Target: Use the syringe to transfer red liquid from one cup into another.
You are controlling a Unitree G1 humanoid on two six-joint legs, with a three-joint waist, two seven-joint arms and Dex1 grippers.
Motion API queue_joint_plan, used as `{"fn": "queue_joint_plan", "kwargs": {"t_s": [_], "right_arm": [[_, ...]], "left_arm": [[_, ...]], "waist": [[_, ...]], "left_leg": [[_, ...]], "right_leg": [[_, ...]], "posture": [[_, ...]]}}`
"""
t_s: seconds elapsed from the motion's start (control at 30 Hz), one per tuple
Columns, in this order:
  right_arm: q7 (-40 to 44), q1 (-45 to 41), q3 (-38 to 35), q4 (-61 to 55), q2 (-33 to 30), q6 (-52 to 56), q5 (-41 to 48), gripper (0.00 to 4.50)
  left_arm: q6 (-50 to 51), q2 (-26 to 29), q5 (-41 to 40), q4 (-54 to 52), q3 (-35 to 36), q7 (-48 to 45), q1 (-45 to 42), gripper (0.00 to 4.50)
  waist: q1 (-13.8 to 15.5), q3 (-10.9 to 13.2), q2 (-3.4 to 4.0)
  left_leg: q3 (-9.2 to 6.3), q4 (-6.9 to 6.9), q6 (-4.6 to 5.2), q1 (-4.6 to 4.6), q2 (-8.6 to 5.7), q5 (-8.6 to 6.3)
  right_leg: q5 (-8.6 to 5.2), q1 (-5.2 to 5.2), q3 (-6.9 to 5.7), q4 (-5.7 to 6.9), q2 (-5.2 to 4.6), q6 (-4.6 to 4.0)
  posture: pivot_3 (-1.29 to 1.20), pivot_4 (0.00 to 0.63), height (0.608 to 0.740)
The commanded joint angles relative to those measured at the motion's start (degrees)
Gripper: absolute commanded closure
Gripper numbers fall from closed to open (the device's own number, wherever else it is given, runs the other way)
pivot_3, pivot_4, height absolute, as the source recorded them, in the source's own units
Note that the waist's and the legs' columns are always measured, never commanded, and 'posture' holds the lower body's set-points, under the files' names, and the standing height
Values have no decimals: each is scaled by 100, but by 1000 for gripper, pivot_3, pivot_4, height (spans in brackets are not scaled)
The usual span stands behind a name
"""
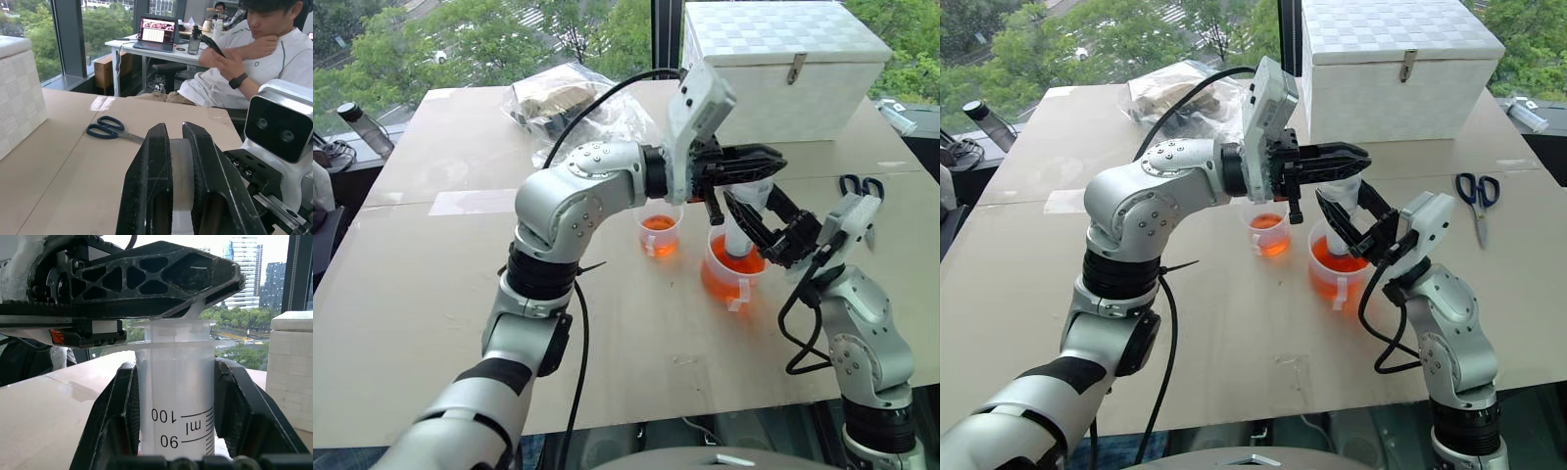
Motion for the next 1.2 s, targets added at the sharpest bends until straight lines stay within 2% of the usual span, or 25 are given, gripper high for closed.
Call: {"fn": "queue_joint_plan", "kwargs": {"t_s": [0.03,0.4,0.9,1.0,1.1,1.2], "right_arm": [[-10,154,76,-46,-21,-113,-3,2990],[-19,362,241,84,-52,-276,-30,2990],[44,251,254,225,-110,-398,-27,2990],[28,231,238,239,-110,-424,-14,2990],[-10,220,250,247,-110,-467,-7,2990],[-28,218,225,229,-121,-493,-4,2990]], "left_arm": [[-64,-112,-122,-70,366,185,-504,4470],[134,-188,-344,188,722,536,-936,4470],[-69,-48,-285,239,608,366,-880,4470],[-186,-18,-222,234,618,331,-888,3241],[-335,69,-151,202,629,267,-903,1825],[-432,228,-85,261,691,192,-926,1825]], "waist": [[2,0,0],[-4,0,0],[-5,0,0],[-6,1,-1],[-6,0,0],[-5,-1,-1]], "left_leg": [[0,0,0,0,0,0],[0,0,0,1,0,0],[0,1,0,1,0,0],[0,1,0,1,0,0],[1,0,0,1,0,0],[1,1,0,2,0,0]], "right_leg": [[0,0,0,0,0,0],[0,0,1,0,1,0],[0,0,0,0,1,0],[0,0,0,0,0,0],[0,0,2,0,0,0],[0,1,1,1,0,0]], "posture": [[0,150,740],[0,150,740],[0,150,740],[0,150,740],[0,150,740],[0,150,740]]}}
